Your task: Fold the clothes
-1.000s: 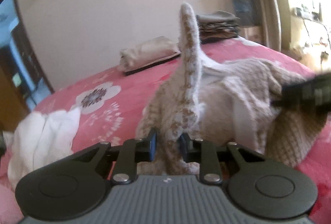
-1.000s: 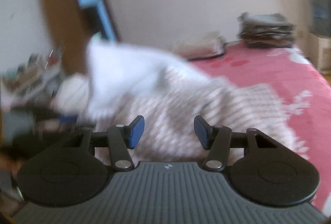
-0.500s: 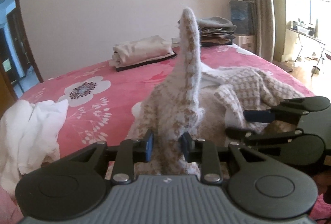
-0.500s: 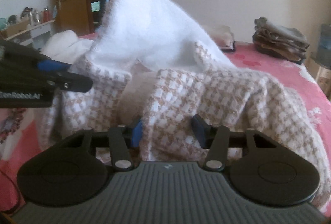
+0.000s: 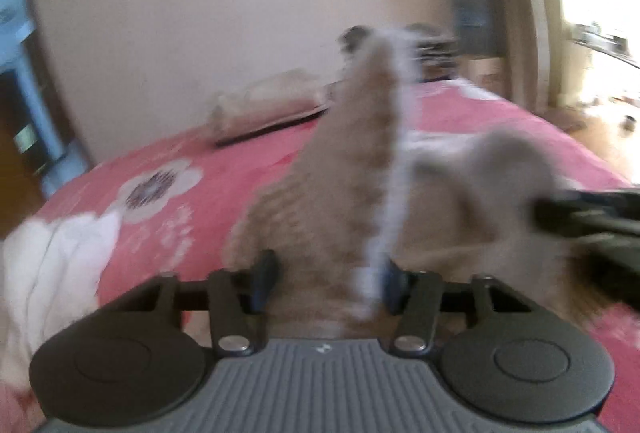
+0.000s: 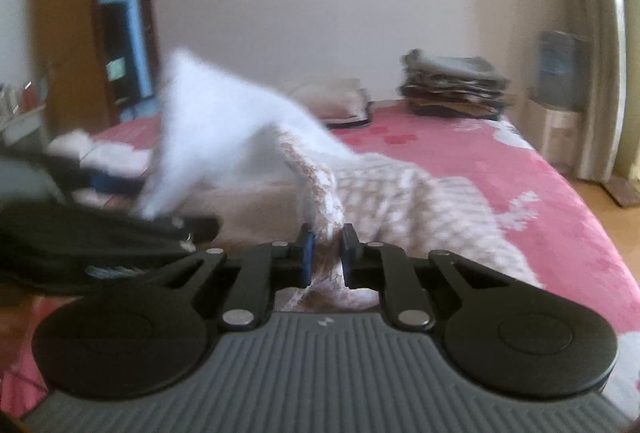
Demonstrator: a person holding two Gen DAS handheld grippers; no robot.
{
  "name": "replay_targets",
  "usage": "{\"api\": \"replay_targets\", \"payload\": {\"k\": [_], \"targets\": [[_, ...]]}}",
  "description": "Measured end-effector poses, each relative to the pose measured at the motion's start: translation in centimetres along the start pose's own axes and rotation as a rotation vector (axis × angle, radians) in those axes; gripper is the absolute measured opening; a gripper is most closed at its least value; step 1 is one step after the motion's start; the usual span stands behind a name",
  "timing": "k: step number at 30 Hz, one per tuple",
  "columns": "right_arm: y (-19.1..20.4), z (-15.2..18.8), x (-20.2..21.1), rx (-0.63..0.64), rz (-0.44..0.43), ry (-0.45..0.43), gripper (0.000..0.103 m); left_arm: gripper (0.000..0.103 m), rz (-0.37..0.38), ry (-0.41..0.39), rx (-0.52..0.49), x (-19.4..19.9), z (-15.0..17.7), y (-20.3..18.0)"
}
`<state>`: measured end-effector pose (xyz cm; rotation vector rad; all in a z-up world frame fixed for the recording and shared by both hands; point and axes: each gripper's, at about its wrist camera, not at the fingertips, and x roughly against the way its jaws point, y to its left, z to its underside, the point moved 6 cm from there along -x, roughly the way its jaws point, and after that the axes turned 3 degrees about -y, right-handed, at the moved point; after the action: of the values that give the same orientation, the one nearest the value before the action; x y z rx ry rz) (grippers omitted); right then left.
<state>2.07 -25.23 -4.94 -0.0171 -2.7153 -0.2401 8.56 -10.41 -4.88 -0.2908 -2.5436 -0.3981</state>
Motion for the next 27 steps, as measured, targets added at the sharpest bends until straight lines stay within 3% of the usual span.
{"api": "replay_targets", "payload": {"k": [3,6,10,12,15,19,24,27], "targets": [[-2.1,0.1,0.2,-0.071,0.042,0.005,0.01,0.034,-0.04,0.0,0.159,0.2,-0.1,2.8],[-4.2,0.4,0.2,-0.154,0.072,0.021,0.01,0.032,-0.07,0.019,0.235,0.3,0.5,5.1],[-5.2,0.3,-0.3,-0.297,-0.01,0.033,0.012,0.032,-0.054,0.083,0.237,-0.4,2.1,6.1],[-4.8,-0.1,-0.2,-0.311,-0.044,0.017,0.015,0.032,-0.043,0.102,0.229,-0.4,2.8,6.2],[-3.3,-0.8,0.0,-0.256,-0.065,0.002,0.025,0.034,-0.036,0.12,0.212,-0.3,3.5,6.0],[-0.8,-1.5,0.1,-0.137,-0.068,-0.011,0.045,0.046,-0.023,0.155,0.201,-0.6,4.6,5.7],[2.7,-1.6,0.0,0.041,-0.02,0.002,0.054,0.048,-0.004,0.18,0.185,-0.3,6.3,5.5],[3.2,-0.7,-2.1,0.127,0.064,0.064,0.054,0.05,-0.006,0.185,0.154,-0.3,6.8,5.3]]}}
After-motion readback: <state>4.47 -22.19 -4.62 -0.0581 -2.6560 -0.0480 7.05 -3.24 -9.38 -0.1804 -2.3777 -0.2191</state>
